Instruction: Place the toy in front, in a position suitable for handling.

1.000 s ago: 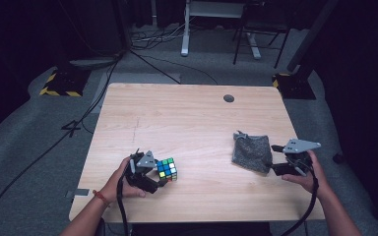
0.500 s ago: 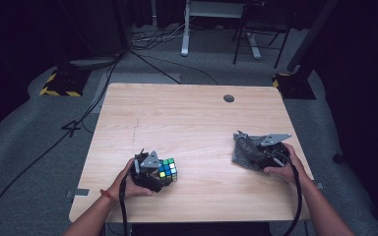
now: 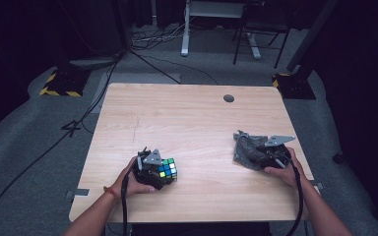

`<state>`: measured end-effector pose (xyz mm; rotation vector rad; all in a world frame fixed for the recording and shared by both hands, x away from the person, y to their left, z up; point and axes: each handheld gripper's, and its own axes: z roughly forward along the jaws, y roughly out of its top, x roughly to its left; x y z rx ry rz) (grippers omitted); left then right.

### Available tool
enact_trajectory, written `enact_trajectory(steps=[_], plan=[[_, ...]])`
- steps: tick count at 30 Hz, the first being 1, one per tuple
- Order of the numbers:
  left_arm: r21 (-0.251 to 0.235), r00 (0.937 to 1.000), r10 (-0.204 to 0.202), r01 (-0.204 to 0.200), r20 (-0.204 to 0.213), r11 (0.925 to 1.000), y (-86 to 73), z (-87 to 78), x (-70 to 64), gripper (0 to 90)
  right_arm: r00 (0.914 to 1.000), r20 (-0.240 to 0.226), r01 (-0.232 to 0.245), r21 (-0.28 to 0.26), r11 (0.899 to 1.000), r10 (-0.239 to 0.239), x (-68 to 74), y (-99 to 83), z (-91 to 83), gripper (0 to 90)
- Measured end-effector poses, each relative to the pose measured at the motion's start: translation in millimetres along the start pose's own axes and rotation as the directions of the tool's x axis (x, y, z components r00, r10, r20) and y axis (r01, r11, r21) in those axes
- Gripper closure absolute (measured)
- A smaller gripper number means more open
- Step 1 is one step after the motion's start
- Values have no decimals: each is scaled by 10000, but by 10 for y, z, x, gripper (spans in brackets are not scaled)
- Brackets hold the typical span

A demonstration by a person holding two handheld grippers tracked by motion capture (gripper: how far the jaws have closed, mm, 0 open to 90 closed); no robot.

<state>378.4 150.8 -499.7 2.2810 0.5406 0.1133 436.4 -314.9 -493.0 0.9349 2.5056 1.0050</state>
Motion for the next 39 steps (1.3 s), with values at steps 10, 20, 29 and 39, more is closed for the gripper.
enact_trajectory(steps=[10,20,29,39], plan=[[143,9982,580,-582,130,9982,173,166,-89,325,9989,302,350,9,9994,-351,-11,-4,-36,739],[180,9959,902,-904,114,9957,312,206,-178,332,10000,64,0,-566,9984,3,-23,-13,-115,773],[-302,9909,1340,-1336,96,9906,541,203,-217,333,9990,-243,334,-1261,9914,-367,102,110,-267,773],[-288,9847,1743,-1741,67,9843,726,289,-250,333,9973,-295,610,-1591,9854,-665,178,202,-351,773]])
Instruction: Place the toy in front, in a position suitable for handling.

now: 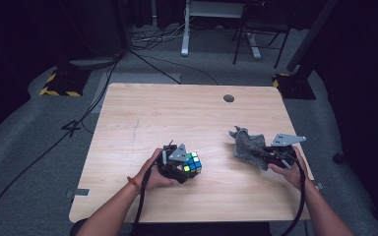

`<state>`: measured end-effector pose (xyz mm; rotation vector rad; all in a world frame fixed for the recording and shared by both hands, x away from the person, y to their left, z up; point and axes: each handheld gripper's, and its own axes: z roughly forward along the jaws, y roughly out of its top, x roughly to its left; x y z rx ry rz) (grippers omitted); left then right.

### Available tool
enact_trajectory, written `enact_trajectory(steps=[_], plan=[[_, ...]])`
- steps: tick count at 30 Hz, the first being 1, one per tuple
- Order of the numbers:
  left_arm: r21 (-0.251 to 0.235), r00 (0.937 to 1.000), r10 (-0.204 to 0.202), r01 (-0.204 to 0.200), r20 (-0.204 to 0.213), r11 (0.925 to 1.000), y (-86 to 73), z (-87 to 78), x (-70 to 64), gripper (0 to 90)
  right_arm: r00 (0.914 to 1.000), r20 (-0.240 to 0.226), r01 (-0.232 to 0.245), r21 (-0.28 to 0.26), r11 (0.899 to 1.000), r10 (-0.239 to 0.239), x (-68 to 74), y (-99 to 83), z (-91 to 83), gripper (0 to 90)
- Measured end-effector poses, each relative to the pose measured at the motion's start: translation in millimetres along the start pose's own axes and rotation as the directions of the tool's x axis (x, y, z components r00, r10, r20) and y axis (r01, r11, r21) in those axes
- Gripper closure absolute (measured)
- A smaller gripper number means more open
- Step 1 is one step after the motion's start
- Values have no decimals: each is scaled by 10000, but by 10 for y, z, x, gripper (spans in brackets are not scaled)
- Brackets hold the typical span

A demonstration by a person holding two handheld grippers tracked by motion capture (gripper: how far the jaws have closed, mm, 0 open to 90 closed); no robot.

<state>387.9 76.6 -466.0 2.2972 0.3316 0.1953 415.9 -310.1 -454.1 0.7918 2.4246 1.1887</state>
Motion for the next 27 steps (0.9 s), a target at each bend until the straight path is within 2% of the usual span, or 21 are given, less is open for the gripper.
enact_trajectory(steps=[7,10,11,13,15,19,22,27], plan=[[76,9995,277,-278,173,9996,100,78,7,333,9995,-159,260,-275,9993,-265,94,135,-40,773],[245,9990,438,-440,85,9987,140,112,-11,333,9989,-279,367,-353,9987,-377,147,188,-45,773],[209,9990,432,-434,118,9988,155,118,-4,333,9980,-456,420,-440,9982,-440,179,224,-42,773],[120,9993,362,-363,112,9993,188,124,-1,333,9976,-501,460,-454,9979,-483,202,246,-39,773],[123,9992,406,-405,-21,9991,226,126,3,333,9961,-657,562,-506,9971,-594,254,296,-28,773],[22,9996,274,-274,4,9996,272,124,24,333,9901,-927,1009,-525,9935,-1055,411,435,8,773],[214,9997,215,-217,93,9995,297,155,29,334,9867,-1096,1148,-569,9918,-1205,468,488,14,773],[255,9989,407,-413,225,9988,337,182,3,334,9819,-1368,1207,-813,9894,-1310,554,611,49,772]])
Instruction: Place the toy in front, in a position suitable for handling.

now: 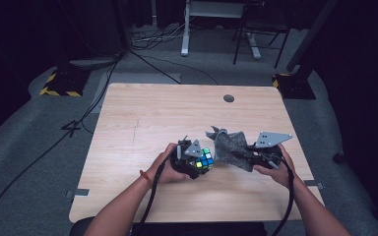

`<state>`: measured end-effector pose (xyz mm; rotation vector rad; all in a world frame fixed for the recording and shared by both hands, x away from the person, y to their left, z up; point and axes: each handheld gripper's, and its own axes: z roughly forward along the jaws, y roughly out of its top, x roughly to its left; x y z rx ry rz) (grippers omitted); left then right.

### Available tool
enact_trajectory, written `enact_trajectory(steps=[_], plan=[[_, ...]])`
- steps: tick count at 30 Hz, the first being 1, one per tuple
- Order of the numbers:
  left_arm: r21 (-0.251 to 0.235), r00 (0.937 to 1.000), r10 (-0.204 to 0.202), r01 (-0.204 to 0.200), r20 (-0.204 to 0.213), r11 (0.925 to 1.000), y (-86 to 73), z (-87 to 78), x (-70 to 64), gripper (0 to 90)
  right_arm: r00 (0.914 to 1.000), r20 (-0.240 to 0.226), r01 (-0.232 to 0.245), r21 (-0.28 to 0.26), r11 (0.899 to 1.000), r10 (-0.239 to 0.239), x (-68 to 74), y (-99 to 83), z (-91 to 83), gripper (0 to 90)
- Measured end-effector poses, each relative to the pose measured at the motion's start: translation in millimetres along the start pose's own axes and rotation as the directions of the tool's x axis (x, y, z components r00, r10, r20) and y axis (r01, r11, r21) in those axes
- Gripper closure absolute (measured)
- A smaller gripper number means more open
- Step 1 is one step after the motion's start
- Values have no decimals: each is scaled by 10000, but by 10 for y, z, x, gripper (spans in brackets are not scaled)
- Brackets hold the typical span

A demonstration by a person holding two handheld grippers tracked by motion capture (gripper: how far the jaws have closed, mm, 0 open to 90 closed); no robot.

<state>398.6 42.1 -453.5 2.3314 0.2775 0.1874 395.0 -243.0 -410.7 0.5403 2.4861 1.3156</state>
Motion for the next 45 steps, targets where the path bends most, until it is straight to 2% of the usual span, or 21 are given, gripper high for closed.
enact_trajectory(steps=[8,11,14,20,22,24,27,31,37,43,45], plan=[[90,10000,-22,21,73,10000,9,59,-15,334,9984,-474,292,-248,9993,-303,121,185,111,772],[78,9999,50,-50,-87,10000,13,51,-33,334,9969,-674,401,-160,9991,-411,180,224,166,771],[-1,9999,83,-83,-70,10000,19,38,-59,334,9948,-852,550,-32,9985,-551,244,267,231,770],[203,9996,141,-136,-237,9997,23,58,-69,333,9908,-1150,746,197,9970,-719,351,313,344,769],[273,9996,157,-150,-245,9995,22,70,-74,334,9898,-1224,768,232,9968,-734,373,315,367,769],[330,9990,232,-219,-383,9992,30,84,-84,333,9870,-1484,654,172,9977,-621,399,318,382,768],[323,9990,255,-243,-357,9992,40,100,-104,334,9815,-1840,574,157,9982,-535,461,332,417,765],[352,9984,404,-390,-407,9986,41,117,-125,334,9793,-1965,529,212,9984,-477,511,338,482,763],[338,9988,301,-288,-383,9990,30,126,-131,335,9875,-1562,228,239,9995,-188,458,314,508,766],[347,9988,457,-451,-158,9984,30,129,-159,335,9959,-903,12,305,9995,15,370,260,476,768],[371,9986,493,-486,-195,9981,33,122,-166,335,9963,-850,-108,310,9995,134,334,245,459,768]])
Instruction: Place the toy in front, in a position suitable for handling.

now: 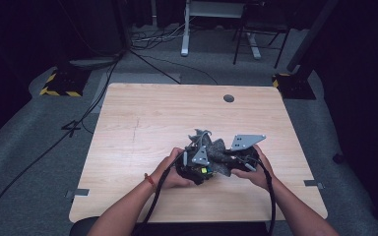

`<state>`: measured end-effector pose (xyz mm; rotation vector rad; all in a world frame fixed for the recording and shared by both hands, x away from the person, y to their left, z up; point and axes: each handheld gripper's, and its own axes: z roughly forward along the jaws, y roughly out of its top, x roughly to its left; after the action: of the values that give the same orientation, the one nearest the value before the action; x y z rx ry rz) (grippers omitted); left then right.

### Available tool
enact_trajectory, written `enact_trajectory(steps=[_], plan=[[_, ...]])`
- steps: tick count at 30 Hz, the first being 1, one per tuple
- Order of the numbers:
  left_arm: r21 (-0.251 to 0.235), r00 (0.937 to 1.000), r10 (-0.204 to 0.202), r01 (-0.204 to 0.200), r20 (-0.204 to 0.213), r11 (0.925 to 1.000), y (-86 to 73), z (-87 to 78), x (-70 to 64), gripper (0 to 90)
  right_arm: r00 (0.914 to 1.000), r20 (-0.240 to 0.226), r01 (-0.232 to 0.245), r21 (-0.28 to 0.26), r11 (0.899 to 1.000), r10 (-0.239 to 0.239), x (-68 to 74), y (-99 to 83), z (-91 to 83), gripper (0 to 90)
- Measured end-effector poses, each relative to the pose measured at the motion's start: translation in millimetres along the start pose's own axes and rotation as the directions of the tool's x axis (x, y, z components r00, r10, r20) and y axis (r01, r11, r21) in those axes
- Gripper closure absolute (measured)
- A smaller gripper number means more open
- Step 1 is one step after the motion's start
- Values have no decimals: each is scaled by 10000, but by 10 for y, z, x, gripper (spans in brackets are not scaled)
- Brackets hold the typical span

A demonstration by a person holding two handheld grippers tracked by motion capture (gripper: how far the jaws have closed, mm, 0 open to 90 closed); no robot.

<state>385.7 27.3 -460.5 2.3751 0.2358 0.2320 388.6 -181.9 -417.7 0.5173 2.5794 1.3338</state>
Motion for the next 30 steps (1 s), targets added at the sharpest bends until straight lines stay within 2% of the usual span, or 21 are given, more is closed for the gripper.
enact_trajectory(steps=[4,7,11,16,22,27,30], plan=[[-2,10000,15,-15,-29,10000,-6,-12,6,335,9993,358,54,229,9997,-62,-33,-20,-27,769],[2,10000,36,-36,-57,10000,-12,-33,17,335,9992,407,48,334,9994,-61,-50,-34,-34,769],[59,10000,29,-29,-66,10000,-18,-33,24,335,9995,231,217,342,9992,-225,-9,-19,-32,769],[85,9999,-51,51,-92,10000,-11,-24,24,335,9970,-78,775,386,9962,-773,135,54,-1,768],[84,9999,-34,34,-114,10000,-12,-6,35,336,9928,-870,856,373,9956,-821,243,107,75,767],[-28,9998,-157,157,-129,9999,-10,-12,35,336,9916,-878,977,322,9947,-945,270,124,91,767],[27,9997,-242,243,-95,9997,-17,-7,38,336,9935,-497,1046,381,9938,-1026,240,120,97,770]])
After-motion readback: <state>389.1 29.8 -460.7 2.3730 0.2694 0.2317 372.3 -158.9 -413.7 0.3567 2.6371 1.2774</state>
